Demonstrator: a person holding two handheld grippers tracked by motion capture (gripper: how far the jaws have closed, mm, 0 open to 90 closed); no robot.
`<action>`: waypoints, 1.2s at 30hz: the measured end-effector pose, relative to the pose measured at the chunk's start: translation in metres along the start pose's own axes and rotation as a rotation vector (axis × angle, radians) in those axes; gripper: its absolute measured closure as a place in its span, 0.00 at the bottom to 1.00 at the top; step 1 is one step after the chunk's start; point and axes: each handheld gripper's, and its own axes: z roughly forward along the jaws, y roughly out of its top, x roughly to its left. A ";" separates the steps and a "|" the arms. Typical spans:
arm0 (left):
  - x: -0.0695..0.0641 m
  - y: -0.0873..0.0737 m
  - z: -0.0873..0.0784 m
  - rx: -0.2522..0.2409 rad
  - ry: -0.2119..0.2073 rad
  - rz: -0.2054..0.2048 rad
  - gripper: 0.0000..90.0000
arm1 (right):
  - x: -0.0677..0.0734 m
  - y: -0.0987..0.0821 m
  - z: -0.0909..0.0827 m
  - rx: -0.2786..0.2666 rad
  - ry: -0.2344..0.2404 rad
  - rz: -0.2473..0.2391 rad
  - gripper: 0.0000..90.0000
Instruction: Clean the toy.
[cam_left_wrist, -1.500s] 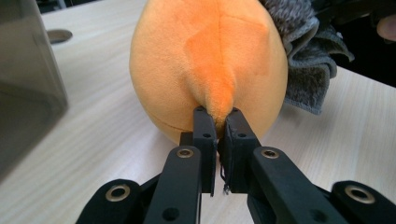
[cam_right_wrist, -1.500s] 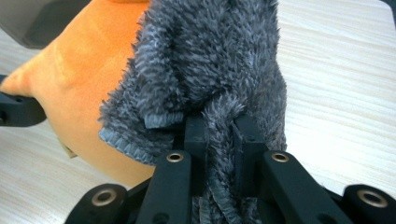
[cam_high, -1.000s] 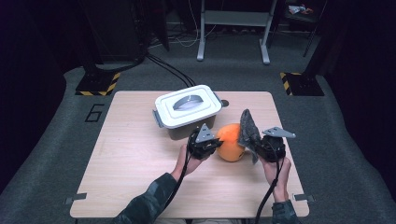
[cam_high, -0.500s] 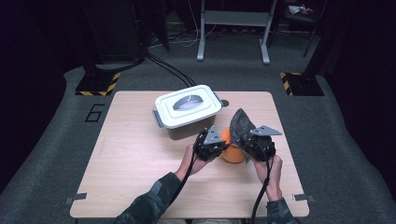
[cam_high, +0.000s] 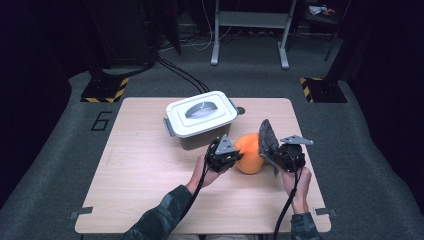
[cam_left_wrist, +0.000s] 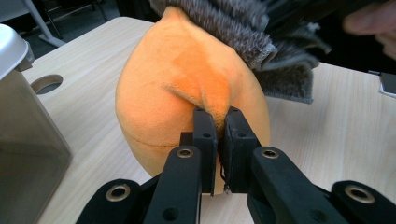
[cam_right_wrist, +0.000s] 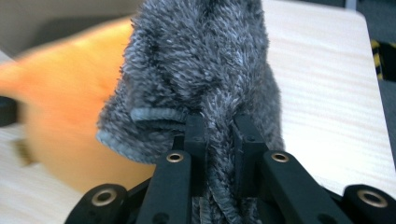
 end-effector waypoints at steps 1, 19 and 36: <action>0.000 0.000 0.000 0.003 0.002 0.008 0.95 | 0.002 0.001 -0.004 -0.012 0.009 0.000 0.88; -0.003 0.001 0.003 0.012 -0.005 0.003 0.95 | 0.046 0.014 -0.005 -0.002 0.066 -0.137 0.88; -0.001 -0.003 0.002 0.018 0.010 -0.009 0.95 | 0.011 0.004 0.017 0.072 -0.007 -0.056 0.87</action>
